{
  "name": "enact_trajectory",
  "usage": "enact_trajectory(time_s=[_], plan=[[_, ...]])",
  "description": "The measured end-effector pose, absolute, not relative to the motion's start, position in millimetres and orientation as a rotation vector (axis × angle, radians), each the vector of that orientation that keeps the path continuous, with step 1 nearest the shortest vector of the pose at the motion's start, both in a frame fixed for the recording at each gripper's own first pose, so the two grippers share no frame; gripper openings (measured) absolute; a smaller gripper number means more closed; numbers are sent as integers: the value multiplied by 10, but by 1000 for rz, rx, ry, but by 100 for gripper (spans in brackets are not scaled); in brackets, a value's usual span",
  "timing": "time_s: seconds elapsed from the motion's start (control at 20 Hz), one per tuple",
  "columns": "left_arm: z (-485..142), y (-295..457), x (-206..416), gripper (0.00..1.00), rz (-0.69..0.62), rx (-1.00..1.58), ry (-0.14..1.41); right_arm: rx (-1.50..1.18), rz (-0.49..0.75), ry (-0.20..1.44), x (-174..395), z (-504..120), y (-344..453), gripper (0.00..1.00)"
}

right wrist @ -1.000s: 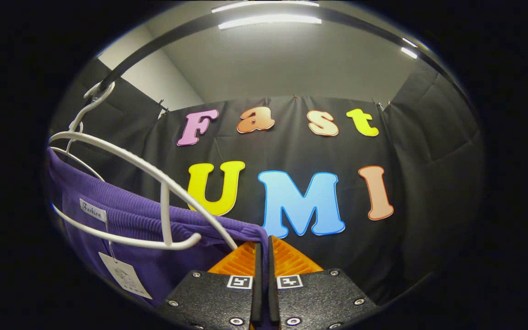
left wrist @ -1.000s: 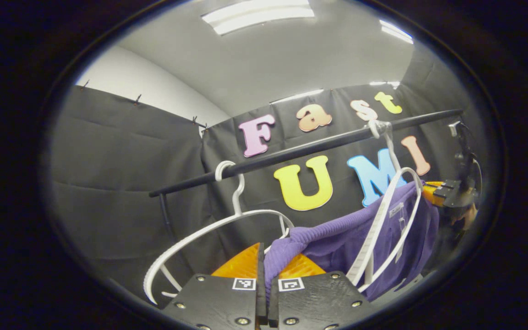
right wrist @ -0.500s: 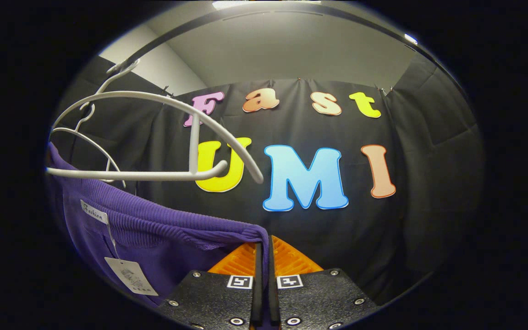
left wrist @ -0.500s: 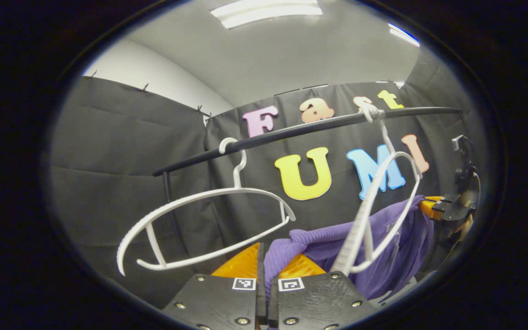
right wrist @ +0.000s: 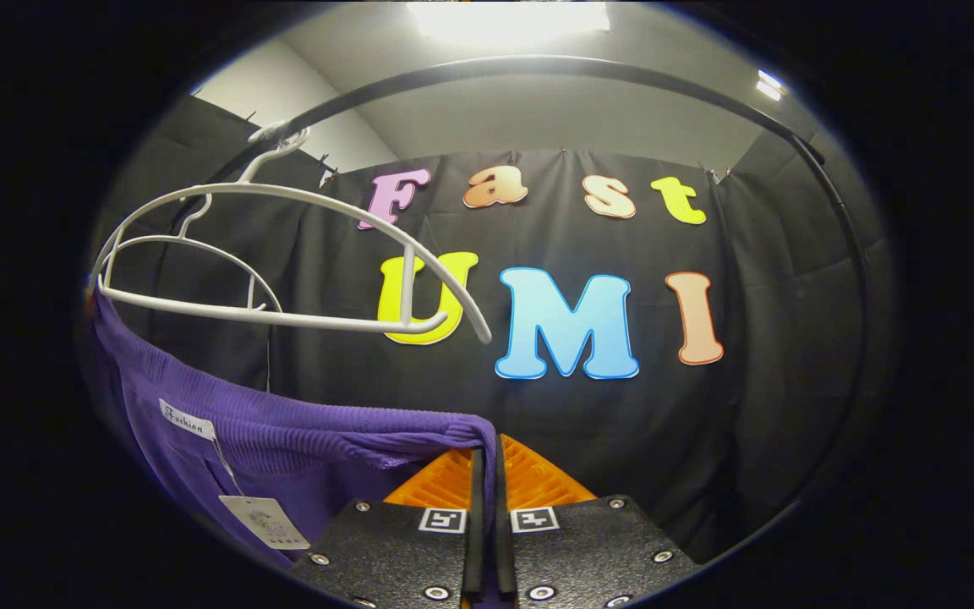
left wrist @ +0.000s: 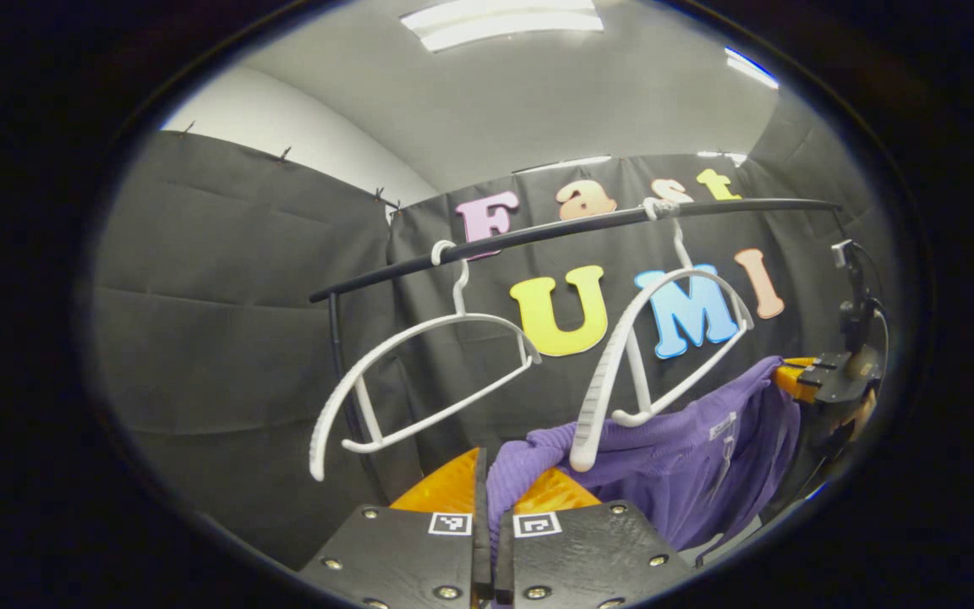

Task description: Grasp the clothes on the hanger with both hands and then place them into the laundry hamper below.

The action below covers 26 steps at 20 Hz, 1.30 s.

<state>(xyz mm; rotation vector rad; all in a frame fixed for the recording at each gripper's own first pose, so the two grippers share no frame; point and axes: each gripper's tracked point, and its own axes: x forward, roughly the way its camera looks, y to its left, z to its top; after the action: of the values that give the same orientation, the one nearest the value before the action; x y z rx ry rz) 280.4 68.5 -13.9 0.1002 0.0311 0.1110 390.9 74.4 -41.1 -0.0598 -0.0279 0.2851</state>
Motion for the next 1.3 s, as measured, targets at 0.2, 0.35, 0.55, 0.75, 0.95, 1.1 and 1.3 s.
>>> enact_trajectory(time_s=[0.2,0.35,0.55,0.75,0.95,1.1,1.3], plan=[[-65,617,2616,3,93,57,17,-20,280,-26,3532,-295,683,5],[-7,565,2386,2,71,33,3,-5,286,-36,3222,-162,677,5],[-23,535,2114,3,37,-6,-10,16,298,-61,2914,-2,723,5],[96,388,1895,2,-31,-41,-37,19,314,-81,2363,156,844,5],[204,206,1713,2,-102,-70,-65,49,334,-91,2072,292,982,5],[236,16,1604,2,-163,-95,-71,69,356,-98,1868,368,1077,5],[145,-215,1438,2,-229,-142,-63,73,373,-83,1429,331,1177,5]])
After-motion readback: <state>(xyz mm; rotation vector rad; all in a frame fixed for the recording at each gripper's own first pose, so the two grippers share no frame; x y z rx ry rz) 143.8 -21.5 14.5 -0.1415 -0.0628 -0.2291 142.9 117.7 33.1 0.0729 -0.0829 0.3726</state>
